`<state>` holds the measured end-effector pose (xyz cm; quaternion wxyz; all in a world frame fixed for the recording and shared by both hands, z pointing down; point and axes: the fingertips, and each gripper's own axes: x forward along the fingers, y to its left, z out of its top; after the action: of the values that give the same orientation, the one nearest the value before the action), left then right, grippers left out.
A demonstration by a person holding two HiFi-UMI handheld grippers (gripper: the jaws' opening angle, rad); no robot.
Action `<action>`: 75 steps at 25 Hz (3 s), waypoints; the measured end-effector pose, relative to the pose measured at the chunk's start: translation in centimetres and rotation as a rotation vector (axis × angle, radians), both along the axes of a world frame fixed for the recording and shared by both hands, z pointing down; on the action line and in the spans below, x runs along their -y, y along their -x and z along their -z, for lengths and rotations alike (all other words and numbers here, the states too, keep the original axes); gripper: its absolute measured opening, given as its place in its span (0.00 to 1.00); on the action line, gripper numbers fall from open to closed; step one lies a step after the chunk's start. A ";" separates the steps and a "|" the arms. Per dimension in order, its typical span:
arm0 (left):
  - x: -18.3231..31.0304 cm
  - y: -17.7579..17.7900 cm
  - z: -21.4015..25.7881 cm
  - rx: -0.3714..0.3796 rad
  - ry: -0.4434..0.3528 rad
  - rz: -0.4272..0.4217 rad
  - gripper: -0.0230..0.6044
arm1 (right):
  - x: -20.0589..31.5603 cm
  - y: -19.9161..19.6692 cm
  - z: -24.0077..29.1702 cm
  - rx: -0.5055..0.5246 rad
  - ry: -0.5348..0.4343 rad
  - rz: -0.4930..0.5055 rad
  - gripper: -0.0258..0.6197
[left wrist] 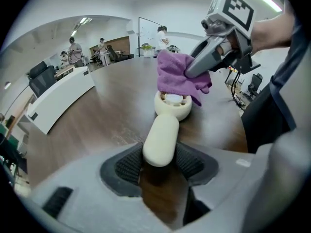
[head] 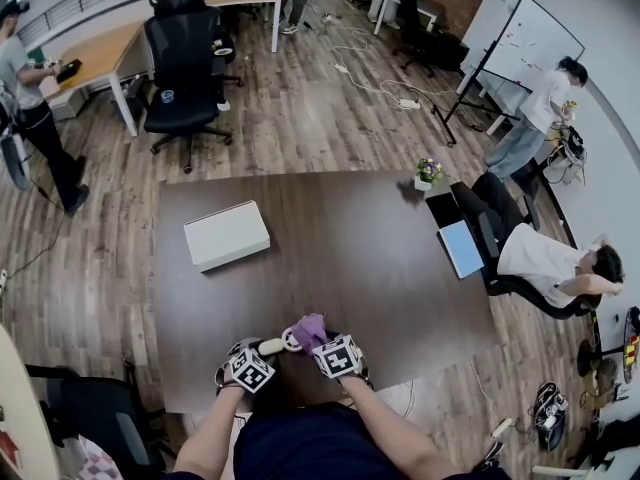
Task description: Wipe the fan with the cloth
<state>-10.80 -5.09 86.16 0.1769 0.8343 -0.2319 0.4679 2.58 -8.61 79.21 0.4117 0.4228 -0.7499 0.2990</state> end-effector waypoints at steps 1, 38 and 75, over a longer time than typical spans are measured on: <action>-0.1 0.0 0.0 0.002 0.001 0.002 0.37 | -0.2 0.3 0.1 0.001 -0.001 0.008 0.24; -0.1 0.0 0.0 0.025 0.013 -0.003 0.36 | -0.3 -2.3 -1.6 0.025 0.030 -0.086 0.23; 0.0 0.0 0.0 0.030 0.005 0.010 0.36 | -1.5 -1.2 -1.8 0.135 0.084 -0.077 0.23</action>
<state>-10.81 -5.09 86.14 0.1779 0.8256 -0.2374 0.4800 3.77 -7.08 81.05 0.3657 0.4124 -0.7461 0.3736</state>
